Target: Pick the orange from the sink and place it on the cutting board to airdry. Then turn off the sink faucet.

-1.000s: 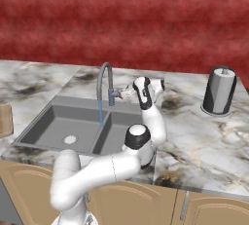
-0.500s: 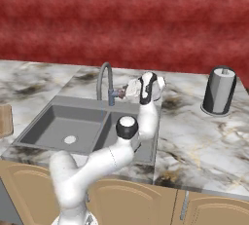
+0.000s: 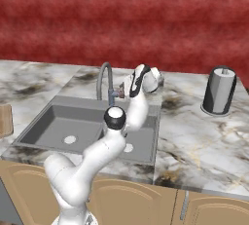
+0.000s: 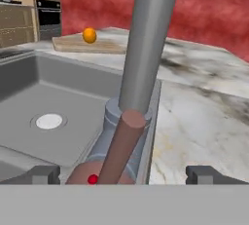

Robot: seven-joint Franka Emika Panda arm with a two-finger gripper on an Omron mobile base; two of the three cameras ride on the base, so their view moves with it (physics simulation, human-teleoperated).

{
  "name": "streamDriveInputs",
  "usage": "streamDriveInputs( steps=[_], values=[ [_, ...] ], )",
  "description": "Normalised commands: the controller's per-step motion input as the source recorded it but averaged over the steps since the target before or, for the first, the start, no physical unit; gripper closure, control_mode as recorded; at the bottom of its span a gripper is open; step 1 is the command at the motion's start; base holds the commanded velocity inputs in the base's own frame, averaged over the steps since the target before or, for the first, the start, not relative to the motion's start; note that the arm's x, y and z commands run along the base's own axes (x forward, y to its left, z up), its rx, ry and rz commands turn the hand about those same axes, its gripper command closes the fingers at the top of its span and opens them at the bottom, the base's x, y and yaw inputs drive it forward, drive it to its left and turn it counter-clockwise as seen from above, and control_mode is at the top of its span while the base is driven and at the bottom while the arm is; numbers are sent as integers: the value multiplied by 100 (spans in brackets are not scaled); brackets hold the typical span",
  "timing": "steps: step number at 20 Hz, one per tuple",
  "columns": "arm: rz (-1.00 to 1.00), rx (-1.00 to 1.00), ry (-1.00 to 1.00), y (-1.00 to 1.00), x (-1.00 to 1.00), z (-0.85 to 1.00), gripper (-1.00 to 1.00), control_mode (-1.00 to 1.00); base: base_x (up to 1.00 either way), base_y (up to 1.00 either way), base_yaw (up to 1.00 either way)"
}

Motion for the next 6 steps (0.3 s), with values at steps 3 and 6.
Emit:
streamDriveInputs(
  steps=[3,6],
  values=[
    [8,-20,-6,55,26,16,-100,-100,0,0,0],
    [28,-8,-5,-43,25,-22,-100,-100,0,0,0]
  ],
)
